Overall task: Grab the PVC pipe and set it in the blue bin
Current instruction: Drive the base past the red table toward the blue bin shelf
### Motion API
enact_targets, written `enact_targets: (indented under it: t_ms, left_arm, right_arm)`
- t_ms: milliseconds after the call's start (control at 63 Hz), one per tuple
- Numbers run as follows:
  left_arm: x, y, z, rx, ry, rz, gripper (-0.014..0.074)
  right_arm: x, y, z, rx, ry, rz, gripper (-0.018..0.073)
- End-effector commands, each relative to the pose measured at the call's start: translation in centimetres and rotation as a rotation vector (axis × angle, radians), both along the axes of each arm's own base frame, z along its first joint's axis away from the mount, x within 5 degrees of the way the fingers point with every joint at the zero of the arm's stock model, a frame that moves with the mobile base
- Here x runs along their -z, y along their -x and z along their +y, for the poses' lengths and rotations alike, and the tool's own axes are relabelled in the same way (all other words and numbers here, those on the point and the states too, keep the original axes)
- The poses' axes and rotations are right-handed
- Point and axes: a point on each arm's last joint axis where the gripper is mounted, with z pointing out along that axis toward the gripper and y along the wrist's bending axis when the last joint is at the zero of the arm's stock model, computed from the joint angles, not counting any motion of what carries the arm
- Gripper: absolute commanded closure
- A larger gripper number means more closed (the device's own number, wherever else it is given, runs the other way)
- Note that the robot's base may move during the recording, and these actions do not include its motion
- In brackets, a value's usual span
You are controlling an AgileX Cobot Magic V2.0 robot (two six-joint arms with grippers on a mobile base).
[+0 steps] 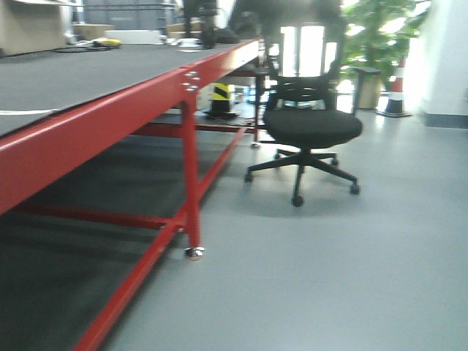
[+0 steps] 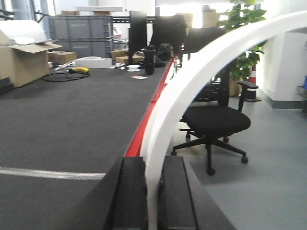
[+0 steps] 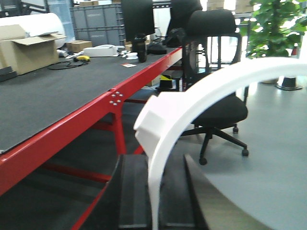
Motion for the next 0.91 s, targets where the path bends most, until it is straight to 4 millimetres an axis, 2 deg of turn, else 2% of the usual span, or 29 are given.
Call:
enact_targets:
  t_ms: [0, 889]
  left_arm:
    - [-0.45, 0.18, -0.04, 0.005, -0.001, -0.037, 0.0707]
    - [-0.45, 0.18, -0.04, 0.005, -0.001, -0.037, 0.0707]
  right_arm:
    - [-0.26, 0.14, -0.03, 0.001, 0.01, -0.025, 0.0727]
    - [-0.32, 0.2, -0.03, 0.0, 0.009, -0.031, 0.0727]
